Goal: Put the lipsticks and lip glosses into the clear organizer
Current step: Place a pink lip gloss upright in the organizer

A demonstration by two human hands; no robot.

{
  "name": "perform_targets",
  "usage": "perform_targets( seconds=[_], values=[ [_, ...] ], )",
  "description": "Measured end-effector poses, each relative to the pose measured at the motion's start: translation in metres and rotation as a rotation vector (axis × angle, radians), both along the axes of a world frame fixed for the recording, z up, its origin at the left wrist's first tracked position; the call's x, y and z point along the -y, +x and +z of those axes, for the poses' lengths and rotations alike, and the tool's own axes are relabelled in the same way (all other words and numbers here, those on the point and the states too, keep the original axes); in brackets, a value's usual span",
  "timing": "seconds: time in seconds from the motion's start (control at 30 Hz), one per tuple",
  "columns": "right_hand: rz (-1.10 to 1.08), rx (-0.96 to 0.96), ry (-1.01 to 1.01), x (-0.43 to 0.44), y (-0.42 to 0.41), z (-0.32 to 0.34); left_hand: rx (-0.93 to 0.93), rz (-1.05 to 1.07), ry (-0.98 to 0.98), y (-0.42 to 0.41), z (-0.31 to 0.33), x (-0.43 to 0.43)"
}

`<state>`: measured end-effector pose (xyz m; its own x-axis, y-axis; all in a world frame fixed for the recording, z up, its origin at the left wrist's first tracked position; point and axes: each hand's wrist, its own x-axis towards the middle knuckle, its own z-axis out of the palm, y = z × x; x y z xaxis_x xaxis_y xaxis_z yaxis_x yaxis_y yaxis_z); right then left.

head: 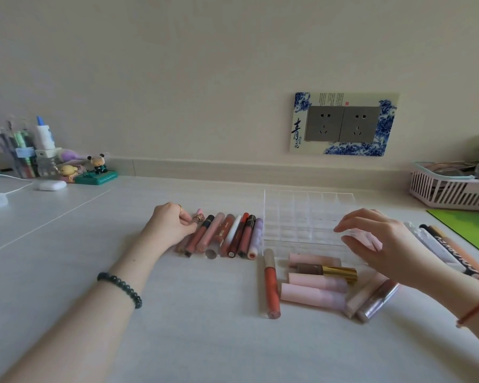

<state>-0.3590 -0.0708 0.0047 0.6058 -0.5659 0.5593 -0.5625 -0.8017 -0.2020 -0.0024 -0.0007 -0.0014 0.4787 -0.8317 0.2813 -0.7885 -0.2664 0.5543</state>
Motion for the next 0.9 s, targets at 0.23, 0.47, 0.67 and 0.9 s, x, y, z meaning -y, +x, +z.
perform_targets(
  seconds=[0.23,0.47,0.67,0.9],
  values=[
    [-0.001,0.0,0.013,-0.003,0.002,0.002,-0.058,0.041,-0.009,-0.008,0.008,-0.006],
    [-0.075,0.017,0.046,0.003,-0.006,0.005,-0.211,0.104,0.034,0.009,0.007,-0.007],
    [-0.277,0.135,0.196,0.014,-0.014,0.001,-0.829,-0.107,-0.321,-0.007,0.03,-0.005],
    [-0.38,0.193,0.306,0.018,-0.008,-0.003,-1.12,-0.422,-0.321,-0.072,0.06,0.033]
  ],
)
